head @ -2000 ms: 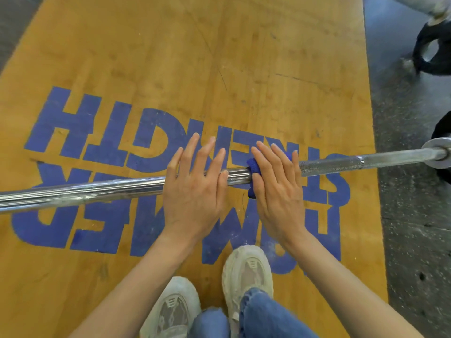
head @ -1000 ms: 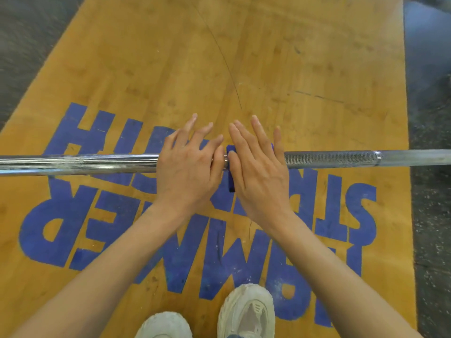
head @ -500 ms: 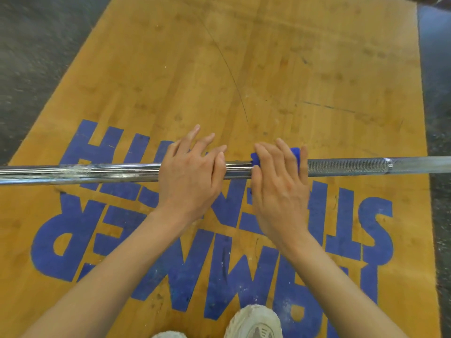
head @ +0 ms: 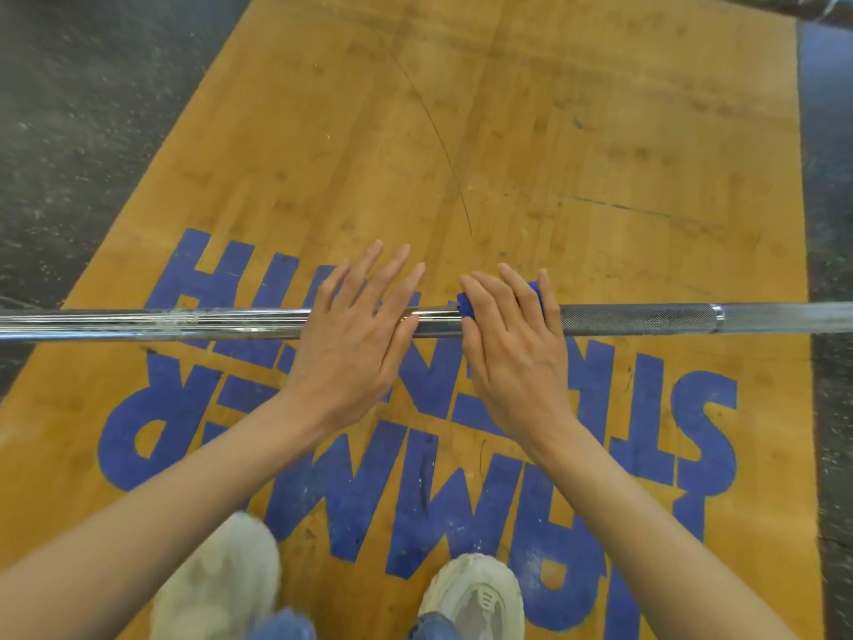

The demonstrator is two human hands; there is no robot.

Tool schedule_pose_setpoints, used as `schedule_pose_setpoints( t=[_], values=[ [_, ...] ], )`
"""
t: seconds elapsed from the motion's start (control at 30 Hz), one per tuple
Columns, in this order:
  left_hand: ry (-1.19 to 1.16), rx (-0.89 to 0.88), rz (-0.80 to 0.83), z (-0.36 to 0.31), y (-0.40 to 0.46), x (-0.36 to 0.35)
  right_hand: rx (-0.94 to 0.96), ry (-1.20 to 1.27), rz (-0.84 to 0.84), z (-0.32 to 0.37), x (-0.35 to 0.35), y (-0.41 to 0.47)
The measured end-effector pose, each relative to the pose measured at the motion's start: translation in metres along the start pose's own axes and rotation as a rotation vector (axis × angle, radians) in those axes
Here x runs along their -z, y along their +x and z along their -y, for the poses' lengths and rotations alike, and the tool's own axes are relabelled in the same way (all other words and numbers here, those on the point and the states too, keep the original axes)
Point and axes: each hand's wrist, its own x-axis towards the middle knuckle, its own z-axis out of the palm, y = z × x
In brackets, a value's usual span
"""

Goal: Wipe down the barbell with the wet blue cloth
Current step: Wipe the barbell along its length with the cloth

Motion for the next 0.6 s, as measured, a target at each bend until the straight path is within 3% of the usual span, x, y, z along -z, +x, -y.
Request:
schedule_pose_setpoints(
  t=[0.23, 0.4, 0.6],
  values=[
    [0.101, -0.036, -0.057, 0.002, -0.014, -0.009, -0.127, 0.023, -0.072, 0.018, -0.009, -0.009],
    [0.092, -0.061, -0.095, 0.005, -0.01, -0.012, -0.086, 0.004, -0.101, 0.009, -0.013, -0.006],
    [0.062, -0.049, -0.118, 0.01, 0.002, -0.015, -0.236, 0.02, -0.154, 0.028, -0.03, -0.013]
  ],
)
